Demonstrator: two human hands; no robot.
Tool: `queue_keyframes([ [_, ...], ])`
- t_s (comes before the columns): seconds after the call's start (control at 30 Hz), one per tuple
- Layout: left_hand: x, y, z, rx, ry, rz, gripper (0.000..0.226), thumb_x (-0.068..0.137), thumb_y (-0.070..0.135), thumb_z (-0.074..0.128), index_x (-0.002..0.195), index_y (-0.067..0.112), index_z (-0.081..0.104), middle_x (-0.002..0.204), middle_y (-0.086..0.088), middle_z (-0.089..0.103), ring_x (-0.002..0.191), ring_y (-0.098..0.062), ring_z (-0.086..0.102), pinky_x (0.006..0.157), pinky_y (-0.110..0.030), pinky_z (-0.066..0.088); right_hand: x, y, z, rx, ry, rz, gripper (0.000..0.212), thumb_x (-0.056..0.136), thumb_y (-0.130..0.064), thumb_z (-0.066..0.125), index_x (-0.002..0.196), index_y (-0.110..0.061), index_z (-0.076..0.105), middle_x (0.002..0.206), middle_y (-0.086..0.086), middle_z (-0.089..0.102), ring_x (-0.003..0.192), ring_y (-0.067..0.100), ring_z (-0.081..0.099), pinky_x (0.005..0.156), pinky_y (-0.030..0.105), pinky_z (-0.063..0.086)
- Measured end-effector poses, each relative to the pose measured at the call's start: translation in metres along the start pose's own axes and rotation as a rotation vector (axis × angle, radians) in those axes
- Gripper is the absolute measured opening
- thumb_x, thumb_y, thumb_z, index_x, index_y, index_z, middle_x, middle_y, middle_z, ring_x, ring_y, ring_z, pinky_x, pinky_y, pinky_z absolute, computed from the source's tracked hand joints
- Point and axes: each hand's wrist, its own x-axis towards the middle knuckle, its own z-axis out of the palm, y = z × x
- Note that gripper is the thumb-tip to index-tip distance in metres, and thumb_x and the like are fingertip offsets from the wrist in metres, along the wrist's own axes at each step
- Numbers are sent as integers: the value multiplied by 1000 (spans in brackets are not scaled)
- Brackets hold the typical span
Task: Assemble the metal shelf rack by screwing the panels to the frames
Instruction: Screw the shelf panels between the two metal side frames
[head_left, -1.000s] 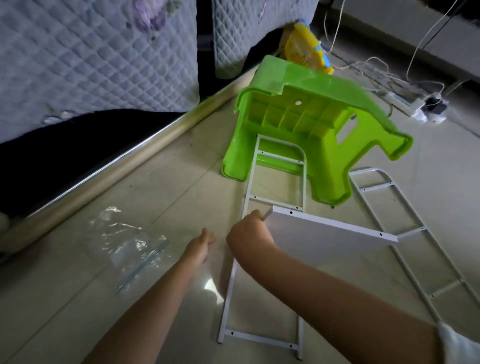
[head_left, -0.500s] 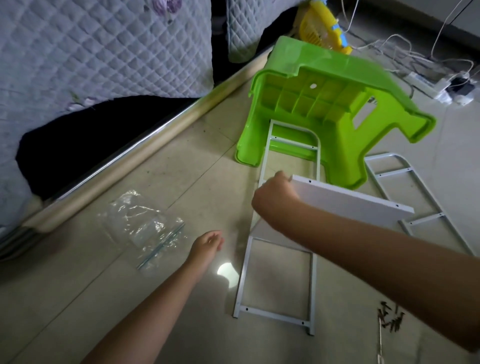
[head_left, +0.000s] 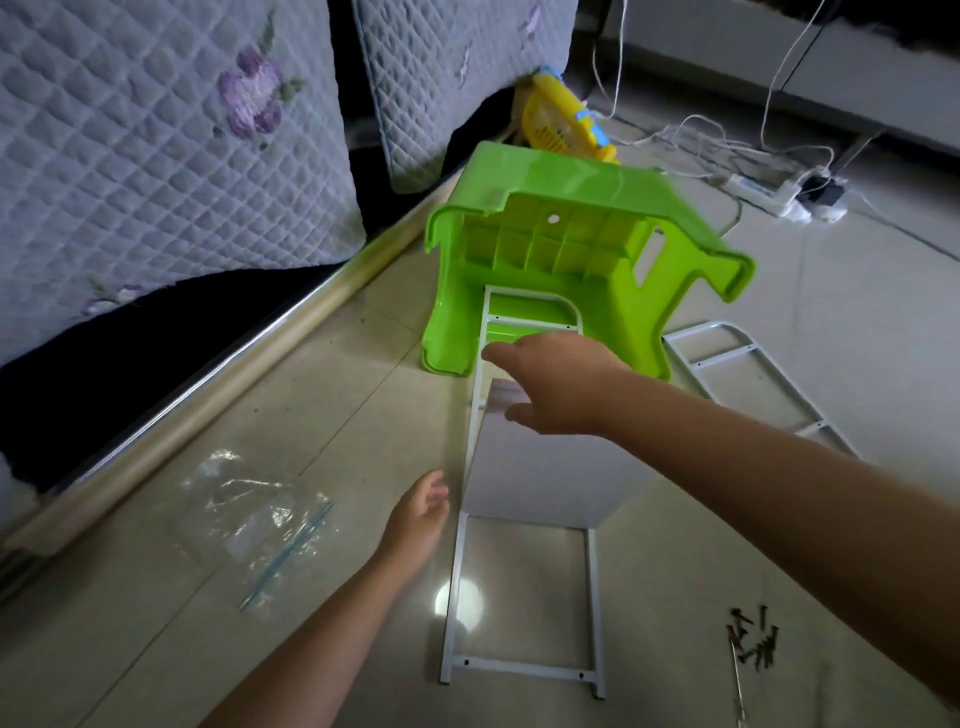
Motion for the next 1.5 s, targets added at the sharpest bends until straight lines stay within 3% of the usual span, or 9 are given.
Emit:
queue_keyframes([
  [0.27,-22,73,22,-180,85,264,71,58,42,61,124,22,47,126,-9,54,115,-24,54,101,-40,42,-62,68,26,177,-110,246,41,87,-29,57,125,-16,50,124,6,56,115,26,51,90,35,45],
  [0.43,-27,116,29,-179,195,415,68,83,29,59,143,14,30,146,-5,37,135,-18,35,113,-37,28,-83,87,46,385,39,361,31,86,-20,56,116,-11,56,113,11,61,105,29,54,81,32,42],
  [0.67,-20,133,35,-22,375,480,69,89,6,56,146,1,16,151,-15,24,140,-23,21,106,-18,15,-73,89,64,720,238,485,58,86,-10,57,139,-9,35,127,16,54,117,29,49,89,28,36],
  [0.83,-34,120,43,505,595,1043,44,77,17,45,119,7,49,123,-14,41,109,-28,38,96,-34,31,-88,93,79,894,312,507,58,85,-2,55,139,-6,34,123,19,54,106,31,56,87,30,41],
  [0.97,-35,122,63,762,422,1164,29,72,10,44,88,3,68,91,-18,62,86,-25,45,75,-35,37,-118,115,101,835,278,544,53,84,-2,52,136,-7,39,123,13,56,102,29,59,89,30,42],
  [1.2,-37,132,155,1147,43,1032,32,65,20,36,69,6,65,68,-11,58,62,-31,58,50,-33,50,-210,158,171,711,43,710,43,89,-9,45,132,-11,47,126,8,56,112,25,53,94,29,41],
  [1.27,-41,138,195,1224,-19,999,29,66,17,40,72,5,66,72,-13,58,68,-34,60,54,-35,52,-241,172,203,661,-39,790,41,91,-10,42,132,-12,48,130,11,54,117,26,51,96,30,41],
  [1.4,-49,141,270,1378,-102,892,31,89,18,45,117,11,55,118,-9,51,116,-28,43,90,-34,38,-311,195,267,653,-172,947,41,91,-14,43,131,-12,48,135,12,50,122,27,47,98,31,38],
  [1.5,-52,132,312,1473,-150,858,33,91,20,43,122,12,52,126,-7,48,122,-25,39,93,-33,36,-355,204,305,695,-218,1038,42,93,-17,43,134,-11,45,137,12,47,123,26,47,97,31,39],
])
